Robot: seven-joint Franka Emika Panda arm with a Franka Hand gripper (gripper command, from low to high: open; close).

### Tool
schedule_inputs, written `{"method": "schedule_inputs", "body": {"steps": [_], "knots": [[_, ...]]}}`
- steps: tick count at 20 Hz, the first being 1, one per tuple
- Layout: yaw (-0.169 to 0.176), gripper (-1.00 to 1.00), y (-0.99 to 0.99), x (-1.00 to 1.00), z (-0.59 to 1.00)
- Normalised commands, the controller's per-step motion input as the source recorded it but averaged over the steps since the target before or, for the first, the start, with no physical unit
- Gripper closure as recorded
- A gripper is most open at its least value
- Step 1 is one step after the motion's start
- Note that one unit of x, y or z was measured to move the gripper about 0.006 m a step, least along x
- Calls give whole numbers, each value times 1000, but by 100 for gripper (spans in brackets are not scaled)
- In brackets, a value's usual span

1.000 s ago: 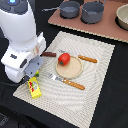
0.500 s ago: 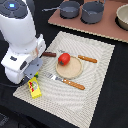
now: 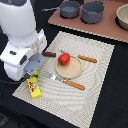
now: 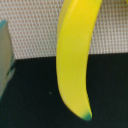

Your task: Interact with the objects in diverse but meaningful ways.

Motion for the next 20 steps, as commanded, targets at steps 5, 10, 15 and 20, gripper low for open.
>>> {"method": "schedule_inputs", "body": {"steps": [5, 10, 15, 20], "knots": [[-4, -100, 317, 389, 788], [-5, -100, 436, 870, 529], [-40, -100, 189, 875, 461], [-49, -100, 162, 832, 430]]}}
